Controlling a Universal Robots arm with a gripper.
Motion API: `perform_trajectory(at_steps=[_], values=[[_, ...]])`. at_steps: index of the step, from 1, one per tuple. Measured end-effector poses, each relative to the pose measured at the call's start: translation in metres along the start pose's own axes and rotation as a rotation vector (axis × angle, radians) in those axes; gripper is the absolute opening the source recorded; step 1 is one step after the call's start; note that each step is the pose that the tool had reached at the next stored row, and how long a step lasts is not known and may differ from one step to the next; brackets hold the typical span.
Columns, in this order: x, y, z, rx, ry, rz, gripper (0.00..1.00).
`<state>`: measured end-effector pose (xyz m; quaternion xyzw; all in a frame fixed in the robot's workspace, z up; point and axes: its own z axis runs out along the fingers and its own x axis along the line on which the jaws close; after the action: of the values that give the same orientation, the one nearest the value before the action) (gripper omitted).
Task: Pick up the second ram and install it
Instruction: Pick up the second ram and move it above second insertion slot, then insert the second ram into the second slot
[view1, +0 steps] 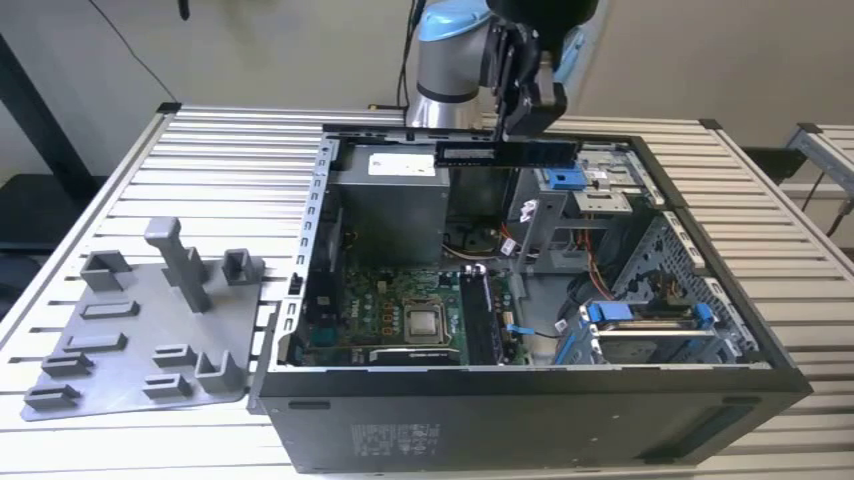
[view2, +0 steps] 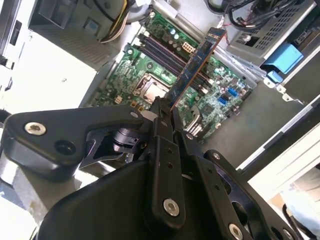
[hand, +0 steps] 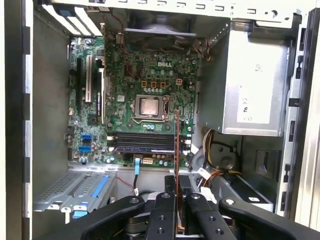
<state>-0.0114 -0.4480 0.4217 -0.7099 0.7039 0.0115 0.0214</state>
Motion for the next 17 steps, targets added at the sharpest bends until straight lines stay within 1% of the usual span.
perform_trajectory(at_steps=[3,10,17], values=[[0.0,0.0,0.0002,0.0021,0.0006,0.045,0.14],[0.0,-0.0002,0.0005,0.0062,0.0019,0.134,0.14],[0.0,-0.0003,0.0005,0.0063,0.0019,0.136,0.14]])
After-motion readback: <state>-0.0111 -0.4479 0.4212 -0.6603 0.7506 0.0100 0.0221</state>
